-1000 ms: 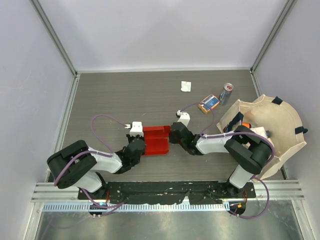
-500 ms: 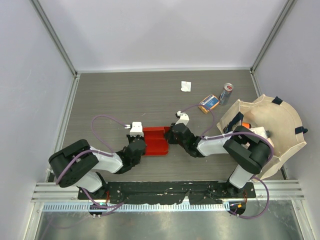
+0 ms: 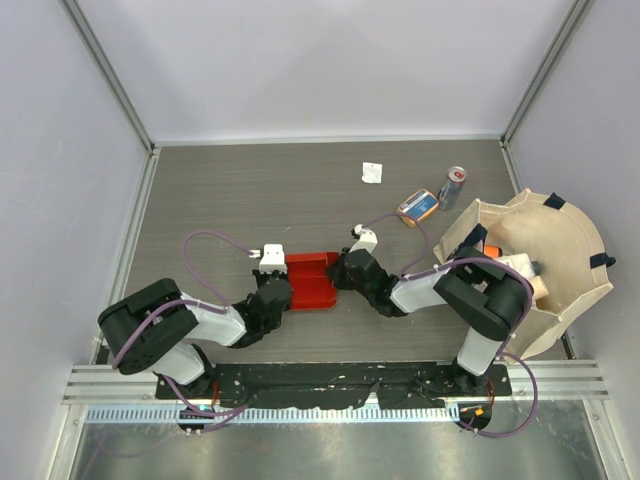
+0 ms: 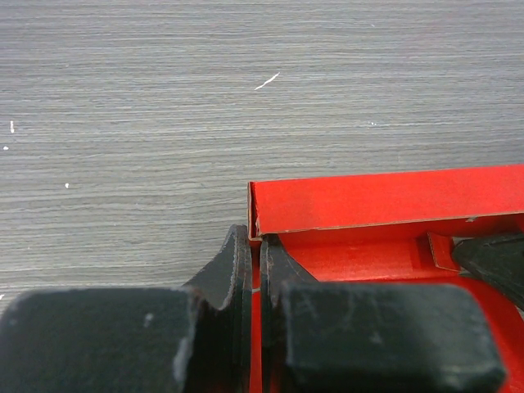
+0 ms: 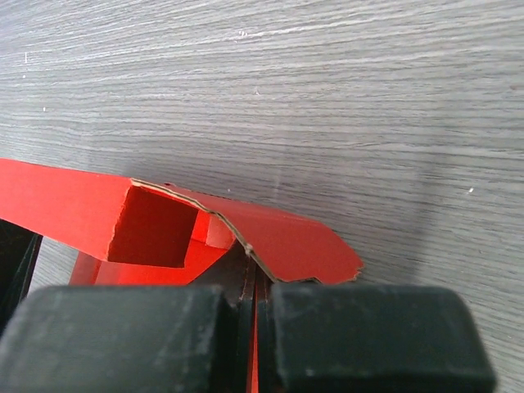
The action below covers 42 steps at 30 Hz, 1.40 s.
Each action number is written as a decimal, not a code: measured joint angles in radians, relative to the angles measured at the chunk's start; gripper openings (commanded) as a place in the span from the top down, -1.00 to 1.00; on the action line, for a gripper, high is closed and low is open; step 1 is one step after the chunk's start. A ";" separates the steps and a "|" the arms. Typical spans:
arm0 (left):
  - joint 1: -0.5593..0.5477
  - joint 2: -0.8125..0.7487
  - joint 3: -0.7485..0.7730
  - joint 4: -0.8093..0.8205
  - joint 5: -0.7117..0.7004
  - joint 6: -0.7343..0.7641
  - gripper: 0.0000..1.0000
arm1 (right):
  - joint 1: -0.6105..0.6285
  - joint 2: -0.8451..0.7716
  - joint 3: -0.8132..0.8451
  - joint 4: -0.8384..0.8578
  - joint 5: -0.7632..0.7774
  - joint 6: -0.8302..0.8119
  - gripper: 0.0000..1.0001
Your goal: Fold the paper box
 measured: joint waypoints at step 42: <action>-0.003 0.005 0.001 0.004 0.002 -0.021 1.00 | -0.074 -0.191 0.308 -0.753 -0.243 -0.452 0.99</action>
